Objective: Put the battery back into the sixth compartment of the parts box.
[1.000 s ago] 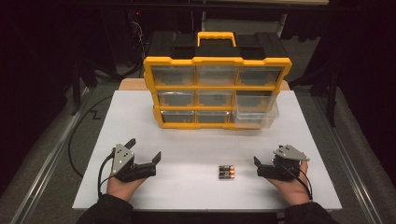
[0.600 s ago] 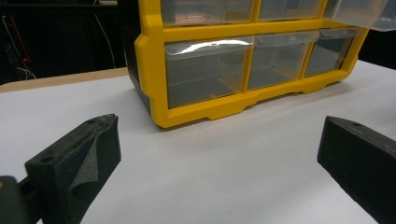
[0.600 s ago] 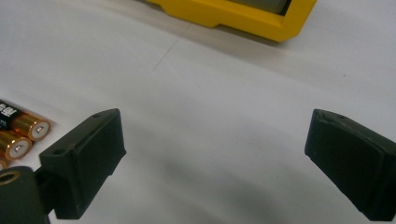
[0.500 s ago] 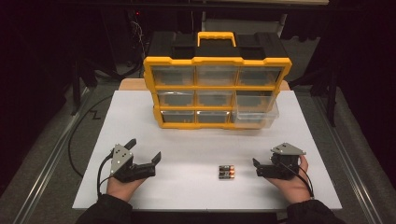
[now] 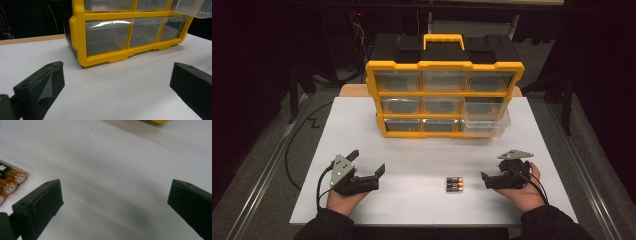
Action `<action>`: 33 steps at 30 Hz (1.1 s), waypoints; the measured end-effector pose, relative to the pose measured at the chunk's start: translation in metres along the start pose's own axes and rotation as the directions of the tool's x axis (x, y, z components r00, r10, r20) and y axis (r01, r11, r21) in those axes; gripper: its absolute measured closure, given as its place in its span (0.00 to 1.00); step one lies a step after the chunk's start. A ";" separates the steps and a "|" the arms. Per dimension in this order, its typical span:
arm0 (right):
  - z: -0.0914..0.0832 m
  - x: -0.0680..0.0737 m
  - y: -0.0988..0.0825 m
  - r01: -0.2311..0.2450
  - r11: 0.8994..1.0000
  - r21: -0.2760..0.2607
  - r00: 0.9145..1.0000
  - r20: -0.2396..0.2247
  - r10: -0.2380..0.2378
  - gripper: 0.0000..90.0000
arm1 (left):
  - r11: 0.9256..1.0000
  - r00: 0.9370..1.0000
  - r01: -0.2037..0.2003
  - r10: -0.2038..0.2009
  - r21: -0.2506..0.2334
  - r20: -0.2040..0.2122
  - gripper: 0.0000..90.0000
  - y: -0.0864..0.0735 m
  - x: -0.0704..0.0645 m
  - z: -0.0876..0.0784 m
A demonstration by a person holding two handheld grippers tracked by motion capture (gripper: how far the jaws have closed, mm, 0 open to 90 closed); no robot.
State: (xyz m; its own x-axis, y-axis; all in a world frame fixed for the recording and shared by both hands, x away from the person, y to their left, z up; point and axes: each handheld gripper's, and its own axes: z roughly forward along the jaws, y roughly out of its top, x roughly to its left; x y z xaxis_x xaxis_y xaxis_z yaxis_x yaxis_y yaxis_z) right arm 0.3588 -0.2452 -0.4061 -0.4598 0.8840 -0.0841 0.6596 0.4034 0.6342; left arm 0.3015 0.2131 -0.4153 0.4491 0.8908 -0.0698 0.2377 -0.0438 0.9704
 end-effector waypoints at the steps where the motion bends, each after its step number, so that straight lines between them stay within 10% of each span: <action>1: 0.000 0.000 0.001 0.004 1.000 0.008 1.000 -0.004 -0.004 0.01 | 1.000 1.000 0.000 0.000 0.001 0.002 0.00 0.000 0.000 0.000; 20: 0.002 0.002 0.012 0.036 0.981 0.189 0.998 -0.056 -0.026 0.01 | 1.000 0.999 -0.009 0.010 -0.012 0.032 0.00 0.002 -0.001 0.000; 33: 0.008 0.011 0.021 0.193 0.909 0.370 0.979 -0.134 -0.153 0.01 | 1.000 1.000 -0.008 0.008 -0.009 0.030 0.00 0.002 0.000 0.000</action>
State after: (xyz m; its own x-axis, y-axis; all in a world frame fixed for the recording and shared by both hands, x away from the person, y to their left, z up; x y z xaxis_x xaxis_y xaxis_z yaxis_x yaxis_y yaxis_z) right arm 0.3722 -0.2251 -0.4001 -0.6312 0.7719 -0.0762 0.7307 0.6247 0.2753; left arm 0.3025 0.2131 -0.4134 0.4763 0.8766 -0.0689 0.2263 -0.0464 0.9730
